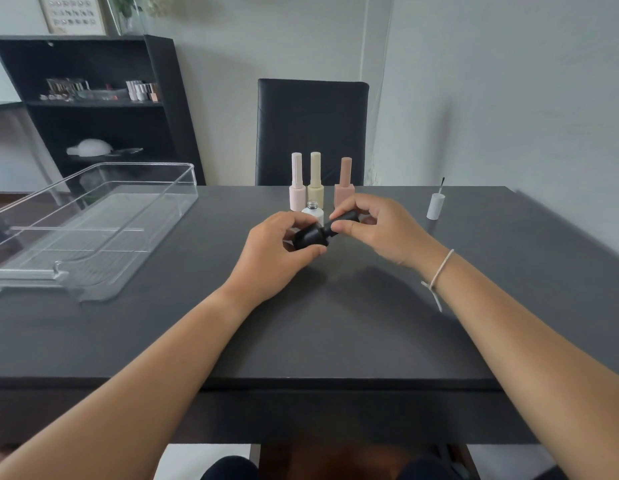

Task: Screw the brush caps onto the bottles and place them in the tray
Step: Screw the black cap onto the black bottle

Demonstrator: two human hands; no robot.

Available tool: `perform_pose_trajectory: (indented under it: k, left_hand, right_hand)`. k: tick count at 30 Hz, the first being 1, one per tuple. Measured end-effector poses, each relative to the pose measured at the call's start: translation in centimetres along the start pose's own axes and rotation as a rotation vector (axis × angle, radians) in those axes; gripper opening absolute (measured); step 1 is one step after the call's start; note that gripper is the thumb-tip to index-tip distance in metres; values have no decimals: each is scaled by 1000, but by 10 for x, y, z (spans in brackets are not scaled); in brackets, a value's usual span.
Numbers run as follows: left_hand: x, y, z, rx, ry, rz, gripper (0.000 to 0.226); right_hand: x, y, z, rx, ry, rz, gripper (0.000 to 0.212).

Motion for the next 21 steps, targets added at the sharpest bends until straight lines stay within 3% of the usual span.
perform_pose_trajectory:
  k: [2, 7, 12, 21]
  left_hand:
    - [0, 1, 1, 12, -6, 9, 33]
    - [-1, 3, 2, 22, -20, 27, 32]
    - [0, 2, 1, 26, -18, 24, 33]
    - [-1, 3, 1, 25, -11, 28, 33]
  right_hand:
    - [0, 2, 0, -2, 2, 13, 6]
    - [1, 1, 0, -74, 10, 1, 34]
    - [-1, 1, 2, -51, -42, -5, 5]
    - [1, 3, -3, -102, -4, -13, 28]
Point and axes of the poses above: each hand's wrist, its own x-axis towards the middle knuckle, its own z-axis out of the palm, y = z × x, the point moved 9 cm from there along x, towards the middle knuckle, and after that the axes turned 1 degree about -z, right-handed, at the moved point
